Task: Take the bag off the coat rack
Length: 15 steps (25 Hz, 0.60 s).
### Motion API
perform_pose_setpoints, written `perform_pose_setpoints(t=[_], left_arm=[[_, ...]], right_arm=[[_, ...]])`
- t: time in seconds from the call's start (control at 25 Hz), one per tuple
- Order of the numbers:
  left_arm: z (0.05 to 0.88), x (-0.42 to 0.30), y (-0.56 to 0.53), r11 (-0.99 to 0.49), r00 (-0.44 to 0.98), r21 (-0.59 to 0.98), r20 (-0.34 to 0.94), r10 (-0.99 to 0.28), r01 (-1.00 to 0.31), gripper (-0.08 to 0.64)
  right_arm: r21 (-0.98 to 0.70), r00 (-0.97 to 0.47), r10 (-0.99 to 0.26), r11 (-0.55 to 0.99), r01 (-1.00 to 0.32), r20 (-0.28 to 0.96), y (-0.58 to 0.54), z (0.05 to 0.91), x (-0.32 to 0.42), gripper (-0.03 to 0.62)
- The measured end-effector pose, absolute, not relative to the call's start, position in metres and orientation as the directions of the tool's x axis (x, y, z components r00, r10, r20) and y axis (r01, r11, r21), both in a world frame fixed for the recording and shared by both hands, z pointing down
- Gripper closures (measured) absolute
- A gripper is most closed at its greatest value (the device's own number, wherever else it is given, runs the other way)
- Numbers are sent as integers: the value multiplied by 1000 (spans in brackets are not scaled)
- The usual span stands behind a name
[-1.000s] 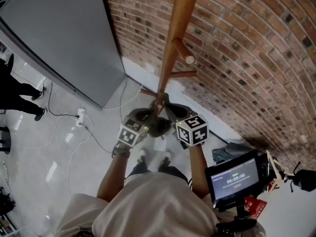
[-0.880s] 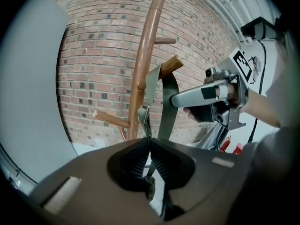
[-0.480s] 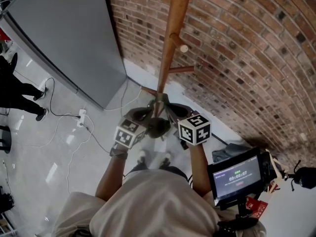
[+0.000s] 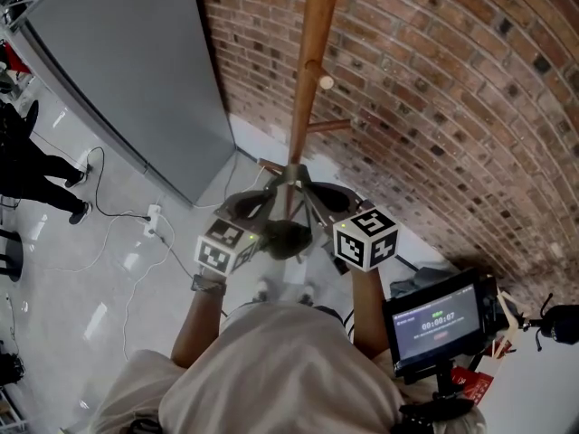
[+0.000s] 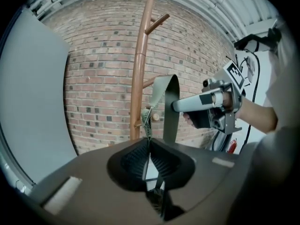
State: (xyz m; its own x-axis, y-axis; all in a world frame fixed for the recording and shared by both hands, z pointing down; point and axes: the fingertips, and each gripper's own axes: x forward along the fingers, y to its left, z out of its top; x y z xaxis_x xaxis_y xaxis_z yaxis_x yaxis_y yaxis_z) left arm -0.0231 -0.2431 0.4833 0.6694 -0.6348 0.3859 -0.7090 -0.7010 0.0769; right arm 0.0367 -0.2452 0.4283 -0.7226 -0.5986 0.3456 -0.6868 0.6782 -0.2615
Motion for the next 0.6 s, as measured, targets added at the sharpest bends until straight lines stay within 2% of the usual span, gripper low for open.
perform_pose_setpoints(t=[0.16,0.36,0.6], left_arm=[[458,-28,-242,-699,669,55,349,-656,-713,546],[431,-32,-239,-696,676,40,283,-680,-717,546],[396,-33,-240,-697,682,2,209,-700,-717,546]], right_arm=[[-240,-739,-605,701,-671,296,-242,403,38,584],[-326,-787,-589,719,-614,183,-235,367,43,584],[-323,-796,-596,737,-594,103,-229,335,53,584]])
